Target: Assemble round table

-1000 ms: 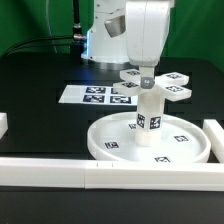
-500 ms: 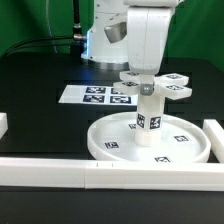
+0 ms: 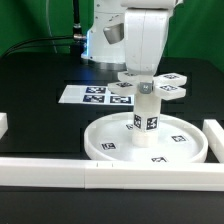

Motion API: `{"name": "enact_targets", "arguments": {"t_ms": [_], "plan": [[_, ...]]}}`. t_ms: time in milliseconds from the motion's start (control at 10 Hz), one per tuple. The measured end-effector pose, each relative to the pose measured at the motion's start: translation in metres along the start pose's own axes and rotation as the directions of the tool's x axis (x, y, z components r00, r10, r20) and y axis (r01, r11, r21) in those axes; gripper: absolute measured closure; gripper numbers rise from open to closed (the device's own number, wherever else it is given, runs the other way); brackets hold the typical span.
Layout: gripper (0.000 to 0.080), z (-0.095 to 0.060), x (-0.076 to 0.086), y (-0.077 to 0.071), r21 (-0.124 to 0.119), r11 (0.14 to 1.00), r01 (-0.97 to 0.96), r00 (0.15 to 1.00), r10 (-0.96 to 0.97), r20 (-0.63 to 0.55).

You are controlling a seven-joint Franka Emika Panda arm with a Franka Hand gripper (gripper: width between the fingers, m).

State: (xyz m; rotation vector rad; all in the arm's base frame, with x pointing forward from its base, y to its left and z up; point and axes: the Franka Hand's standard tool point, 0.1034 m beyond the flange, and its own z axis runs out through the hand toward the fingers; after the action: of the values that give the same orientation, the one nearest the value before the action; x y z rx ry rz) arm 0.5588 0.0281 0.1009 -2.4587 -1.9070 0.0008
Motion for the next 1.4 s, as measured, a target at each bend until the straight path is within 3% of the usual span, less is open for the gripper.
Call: {"name": "enact_targets", "arguments": {"t_ms": [300, 600, 1000, 1100, 1400], "plan": [[0.0359, 0.0000, -0.0003, 0.0001, 0.000, 0.999, -0.034, 0.999, 0.034, 0.000], [0.0358, 0.0007, -0.0005, -0.0028, 0.014, 0.939, -0.343, 0.939, 0.343, 0.006], [0.0357, 0.0015, 0.0010, -0.0052, 0.024, 0.636, -0.771, 0.637, 0.771, 0.013], [0.0357, 0.0017, 0.0041, -0.0032, 0.010, 0.593, -0.805, 0.593, 0.805, -0.006], [0.0357, 0.0016, 0.0045, -0.0031, 0.013, 0.451, -0.892, 0.451, 0.892, -0.005]]}}
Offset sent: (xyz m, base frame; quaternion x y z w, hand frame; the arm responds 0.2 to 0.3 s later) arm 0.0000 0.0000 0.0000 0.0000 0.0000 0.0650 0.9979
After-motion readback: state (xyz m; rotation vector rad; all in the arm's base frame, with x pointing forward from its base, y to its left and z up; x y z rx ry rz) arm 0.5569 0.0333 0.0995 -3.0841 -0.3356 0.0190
